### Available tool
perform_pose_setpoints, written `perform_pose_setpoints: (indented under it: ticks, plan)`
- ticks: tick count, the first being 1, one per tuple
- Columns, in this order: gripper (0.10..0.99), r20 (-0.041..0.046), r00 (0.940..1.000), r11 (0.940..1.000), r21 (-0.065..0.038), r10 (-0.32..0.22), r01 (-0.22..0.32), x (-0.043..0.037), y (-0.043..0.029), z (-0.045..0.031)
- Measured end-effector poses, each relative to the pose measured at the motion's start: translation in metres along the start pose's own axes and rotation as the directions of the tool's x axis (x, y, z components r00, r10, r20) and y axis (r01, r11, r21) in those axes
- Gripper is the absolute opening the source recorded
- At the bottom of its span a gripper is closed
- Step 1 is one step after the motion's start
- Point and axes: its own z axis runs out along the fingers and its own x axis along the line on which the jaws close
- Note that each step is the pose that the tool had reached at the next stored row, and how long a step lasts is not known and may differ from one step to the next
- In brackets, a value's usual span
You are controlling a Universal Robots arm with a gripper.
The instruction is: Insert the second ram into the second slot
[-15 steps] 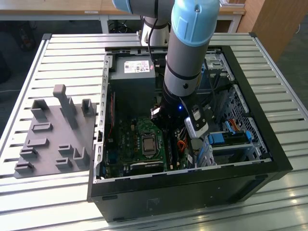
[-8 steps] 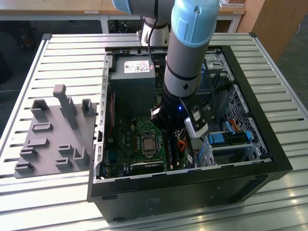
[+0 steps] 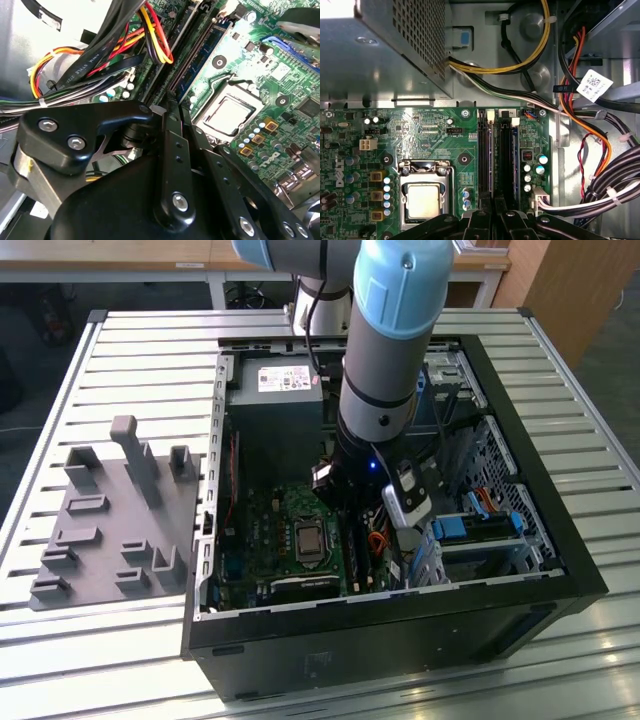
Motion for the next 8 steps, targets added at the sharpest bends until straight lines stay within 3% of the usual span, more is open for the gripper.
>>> perform_pose_setpoints:
  ticks: [8]
  plan:
    - [0.137,-0.0001,1.0000,1.0000,0.000,0.000,0.000,0.0000,-0.0001,0.0020]
